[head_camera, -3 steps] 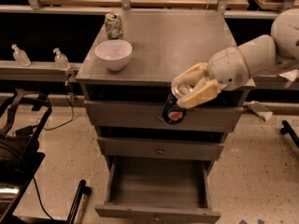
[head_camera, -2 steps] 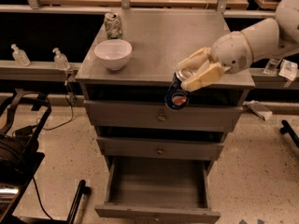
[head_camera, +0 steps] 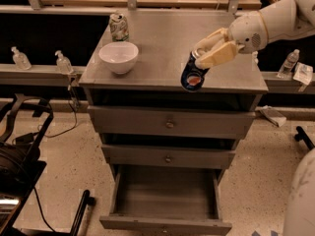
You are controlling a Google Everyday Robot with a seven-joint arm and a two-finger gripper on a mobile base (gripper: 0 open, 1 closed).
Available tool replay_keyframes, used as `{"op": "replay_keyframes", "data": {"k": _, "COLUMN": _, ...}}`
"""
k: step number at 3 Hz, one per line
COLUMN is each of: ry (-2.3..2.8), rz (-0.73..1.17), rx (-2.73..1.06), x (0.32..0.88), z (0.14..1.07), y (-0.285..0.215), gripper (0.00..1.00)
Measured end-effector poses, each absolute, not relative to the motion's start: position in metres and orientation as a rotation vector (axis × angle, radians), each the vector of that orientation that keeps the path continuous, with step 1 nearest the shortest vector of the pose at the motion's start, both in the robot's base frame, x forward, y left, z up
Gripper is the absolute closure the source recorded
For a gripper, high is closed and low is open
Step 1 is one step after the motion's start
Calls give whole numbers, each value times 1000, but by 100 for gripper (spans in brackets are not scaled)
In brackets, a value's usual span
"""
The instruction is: Pick pepsi can from bottom drawer and place on counter
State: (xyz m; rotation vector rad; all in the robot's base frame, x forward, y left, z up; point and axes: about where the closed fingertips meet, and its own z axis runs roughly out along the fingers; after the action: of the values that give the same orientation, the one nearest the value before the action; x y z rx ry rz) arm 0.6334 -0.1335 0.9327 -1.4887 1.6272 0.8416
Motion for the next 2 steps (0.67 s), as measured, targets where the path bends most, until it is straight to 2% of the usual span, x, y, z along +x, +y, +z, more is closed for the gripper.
{"op": "replay_keyframes", "data": {"k": 2, "ry": 1827, "rz": 689, "rx": -1356, "x": 692, "z": 936, "y": -152, "gripper": 100}}
